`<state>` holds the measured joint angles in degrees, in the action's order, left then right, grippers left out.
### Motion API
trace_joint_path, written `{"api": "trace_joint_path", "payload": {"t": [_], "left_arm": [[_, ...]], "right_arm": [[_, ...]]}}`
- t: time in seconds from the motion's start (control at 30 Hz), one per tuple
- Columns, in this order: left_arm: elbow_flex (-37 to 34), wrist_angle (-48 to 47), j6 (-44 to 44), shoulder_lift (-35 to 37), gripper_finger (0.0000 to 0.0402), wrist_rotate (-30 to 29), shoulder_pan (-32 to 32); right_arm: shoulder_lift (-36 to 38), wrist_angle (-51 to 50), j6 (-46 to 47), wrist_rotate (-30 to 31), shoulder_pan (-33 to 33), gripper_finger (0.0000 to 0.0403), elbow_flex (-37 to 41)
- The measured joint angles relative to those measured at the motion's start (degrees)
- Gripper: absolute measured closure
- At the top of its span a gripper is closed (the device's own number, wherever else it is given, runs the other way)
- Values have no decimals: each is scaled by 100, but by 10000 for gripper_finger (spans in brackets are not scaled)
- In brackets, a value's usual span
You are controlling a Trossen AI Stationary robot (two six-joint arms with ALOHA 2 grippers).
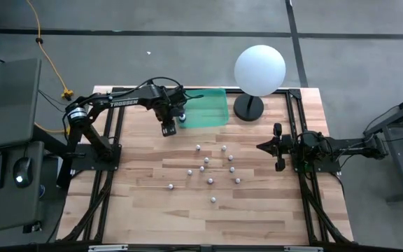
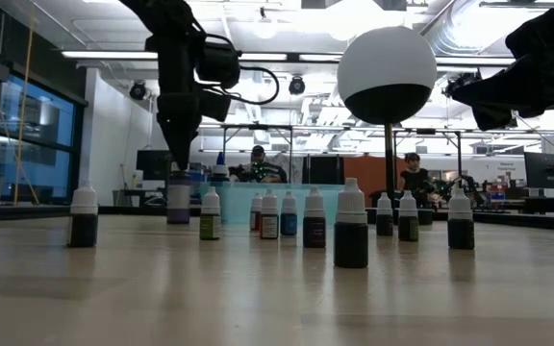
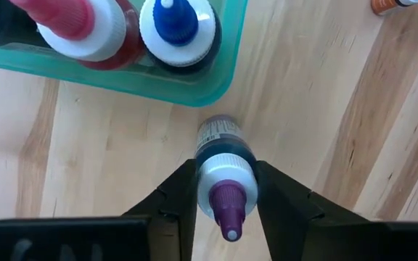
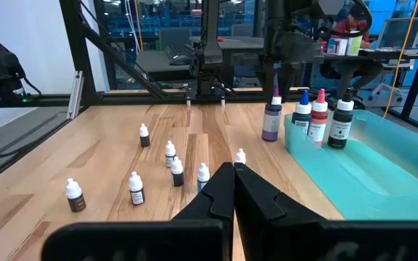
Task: Pick & Place food coloring
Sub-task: Put the large purple food coloring bottle into the green bin
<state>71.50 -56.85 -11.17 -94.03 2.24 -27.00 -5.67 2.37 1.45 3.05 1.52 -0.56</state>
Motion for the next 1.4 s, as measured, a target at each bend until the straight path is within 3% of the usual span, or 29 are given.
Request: {"api": "trace_joint_path", "payload": {"t": [0.37, 0.7, 1.03, 1.13, 1.4], "left_arm": [[524, -611, -38, -1, 294, -158, 0], [1761, -1248, -234, -1, 295, -1225, 0], [2808, -1084, -657, -1, 295, -2063, -302], [2822, -783, -942, -1, 295, -1953, -551], [2824, -481, -1559, -358, 295, -974, -1283]], "right_arm": [[0, 0, 0, -2, 0, 402, 0], [0, 0, 0, 0, 0, 402, 0], [0, 0, 0, -2, 0, 402, 0], [1, 0, 0, -2, -1, 402, -1], [2, 0, 0, 0, -2, 402, 0]]}}
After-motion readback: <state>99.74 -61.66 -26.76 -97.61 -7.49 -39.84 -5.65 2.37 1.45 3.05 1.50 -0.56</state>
